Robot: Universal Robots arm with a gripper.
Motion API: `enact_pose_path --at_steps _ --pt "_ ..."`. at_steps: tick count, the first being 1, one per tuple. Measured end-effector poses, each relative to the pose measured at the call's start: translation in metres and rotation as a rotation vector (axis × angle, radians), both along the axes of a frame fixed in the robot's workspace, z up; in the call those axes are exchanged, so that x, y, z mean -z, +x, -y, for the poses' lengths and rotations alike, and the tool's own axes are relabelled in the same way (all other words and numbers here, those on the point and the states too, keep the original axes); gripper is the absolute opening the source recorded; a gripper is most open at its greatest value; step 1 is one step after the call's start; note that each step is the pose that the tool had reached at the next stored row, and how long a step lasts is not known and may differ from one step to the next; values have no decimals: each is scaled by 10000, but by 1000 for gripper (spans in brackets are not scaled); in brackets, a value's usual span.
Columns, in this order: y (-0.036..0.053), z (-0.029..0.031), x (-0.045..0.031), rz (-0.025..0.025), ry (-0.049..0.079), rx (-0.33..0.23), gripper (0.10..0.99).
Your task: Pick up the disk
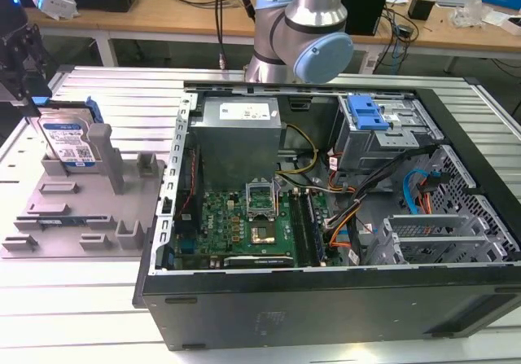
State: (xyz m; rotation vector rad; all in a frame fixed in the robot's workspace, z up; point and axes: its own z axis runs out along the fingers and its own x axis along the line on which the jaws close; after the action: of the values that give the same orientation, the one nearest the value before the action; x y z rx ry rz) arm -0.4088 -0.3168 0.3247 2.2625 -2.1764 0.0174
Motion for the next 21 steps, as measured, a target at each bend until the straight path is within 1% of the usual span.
enact_pose_path --at_steps 3,4,7,11,15,21 --pt "0 -1 42 0 0 22 557" --pt "0 -3 76 0 0 38 557" --pt "0 -10 114 0 0 55 557" --pt "-2 -38 181 1 0 104 557" --pt "-21 -41 216 0 -1 129 557" --pt "-25 -40 256 -1 -1 176 557"
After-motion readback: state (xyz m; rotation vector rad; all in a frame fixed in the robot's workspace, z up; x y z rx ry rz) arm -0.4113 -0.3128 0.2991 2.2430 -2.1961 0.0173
